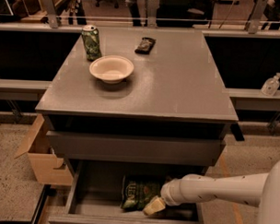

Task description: Pick rxbar chocolate from middle drawer and place on counter

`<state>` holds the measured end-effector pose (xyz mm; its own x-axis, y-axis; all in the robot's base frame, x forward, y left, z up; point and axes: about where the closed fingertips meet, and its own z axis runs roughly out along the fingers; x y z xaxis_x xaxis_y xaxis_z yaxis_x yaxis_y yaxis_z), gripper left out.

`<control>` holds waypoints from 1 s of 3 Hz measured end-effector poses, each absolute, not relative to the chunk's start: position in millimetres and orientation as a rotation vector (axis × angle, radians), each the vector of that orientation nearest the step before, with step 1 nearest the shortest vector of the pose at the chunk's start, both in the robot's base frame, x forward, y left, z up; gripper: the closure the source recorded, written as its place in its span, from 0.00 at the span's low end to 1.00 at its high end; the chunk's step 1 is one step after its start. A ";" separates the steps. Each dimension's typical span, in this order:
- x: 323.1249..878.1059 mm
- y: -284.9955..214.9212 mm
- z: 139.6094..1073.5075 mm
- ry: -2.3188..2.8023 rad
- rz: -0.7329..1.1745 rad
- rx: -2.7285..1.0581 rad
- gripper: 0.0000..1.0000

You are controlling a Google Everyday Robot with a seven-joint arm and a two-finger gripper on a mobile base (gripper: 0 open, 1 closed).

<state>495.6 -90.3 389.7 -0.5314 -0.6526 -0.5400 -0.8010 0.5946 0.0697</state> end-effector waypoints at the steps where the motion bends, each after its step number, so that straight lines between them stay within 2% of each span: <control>1: 499.5 -83.4 375.9 2.374 0.442 -1.162 0.15; 2: 502.0 -80.5 376.9 2.371 0.436 -1.169 0.39; 3: 501.9 -80.3 390.8 2.352 0.419 -1.177 0.69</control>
Offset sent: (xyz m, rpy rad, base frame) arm 0.0112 0.0104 -0.0078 -0.0133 0.0027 0.0095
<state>501.9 -80.3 390.8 -0.5187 -0.6644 -0.5380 -0.8093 0.5844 0.0586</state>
